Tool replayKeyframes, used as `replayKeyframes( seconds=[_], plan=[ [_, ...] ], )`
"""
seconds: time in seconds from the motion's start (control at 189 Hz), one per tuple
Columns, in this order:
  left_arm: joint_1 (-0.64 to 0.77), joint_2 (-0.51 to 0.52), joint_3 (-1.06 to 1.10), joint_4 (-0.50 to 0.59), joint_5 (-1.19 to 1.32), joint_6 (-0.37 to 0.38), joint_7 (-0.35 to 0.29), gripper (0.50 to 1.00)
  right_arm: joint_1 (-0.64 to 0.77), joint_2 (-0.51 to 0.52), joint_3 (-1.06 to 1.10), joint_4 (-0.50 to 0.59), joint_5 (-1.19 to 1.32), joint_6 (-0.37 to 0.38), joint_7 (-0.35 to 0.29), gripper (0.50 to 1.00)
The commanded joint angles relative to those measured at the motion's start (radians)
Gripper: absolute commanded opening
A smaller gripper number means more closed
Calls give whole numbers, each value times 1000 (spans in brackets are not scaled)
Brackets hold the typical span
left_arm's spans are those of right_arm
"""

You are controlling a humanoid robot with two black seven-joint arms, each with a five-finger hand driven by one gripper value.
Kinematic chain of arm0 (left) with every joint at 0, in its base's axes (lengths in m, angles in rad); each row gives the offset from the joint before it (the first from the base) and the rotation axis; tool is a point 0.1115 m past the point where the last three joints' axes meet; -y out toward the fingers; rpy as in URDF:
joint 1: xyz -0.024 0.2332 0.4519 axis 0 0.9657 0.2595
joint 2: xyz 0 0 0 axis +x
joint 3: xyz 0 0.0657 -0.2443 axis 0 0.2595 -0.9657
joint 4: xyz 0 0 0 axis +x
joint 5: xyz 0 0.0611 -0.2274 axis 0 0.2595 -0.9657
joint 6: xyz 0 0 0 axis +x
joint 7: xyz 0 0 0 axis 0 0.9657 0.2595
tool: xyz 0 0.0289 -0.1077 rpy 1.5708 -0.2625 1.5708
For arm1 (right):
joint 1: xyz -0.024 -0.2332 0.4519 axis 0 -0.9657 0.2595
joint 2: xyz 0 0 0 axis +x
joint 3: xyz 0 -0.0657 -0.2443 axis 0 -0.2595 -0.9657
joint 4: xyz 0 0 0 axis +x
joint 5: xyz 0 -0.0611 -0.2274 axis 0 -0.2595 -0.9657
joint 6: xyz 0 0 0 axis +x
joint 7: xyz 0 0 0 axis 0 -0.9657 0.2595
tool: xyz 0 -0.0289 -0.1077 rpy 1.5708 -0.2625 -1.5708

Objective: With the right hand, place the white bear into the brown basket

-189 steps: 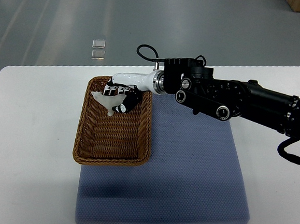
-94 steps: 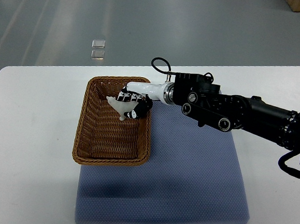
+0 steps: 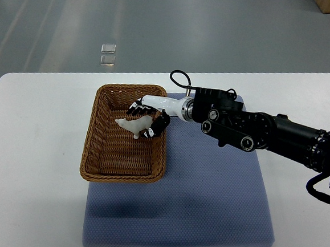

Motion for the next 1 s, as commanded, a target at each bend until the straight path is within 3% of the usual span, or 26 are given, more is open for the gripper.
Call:
replayKeyframes(
  seconds=[0.0,0.291,0.571,0.651,0.841,0.995],
  plan=[
    [0,0,0,0,0,0,0,1000,1,0,4,0,0,1,0,852],
    [0,0,0,0,0,0,0,1000,46,0,74,0,12,1,0,858],
    [0,0,0,0,0,0,0,1000,46,-3,363,0,29,-2,2,864],
    [0,0,0,0,0,0,0,1000,-31,-18,501,-6,51,-14,2,895],
    [0,0,0,-1,0,0,0,1000,-206,-18,811,-8,123,-42,14,903],
    [0,0,0,-1,0,0,0,1000,-342,-9,1005,-9,337,-56,45,903]
  ],
)
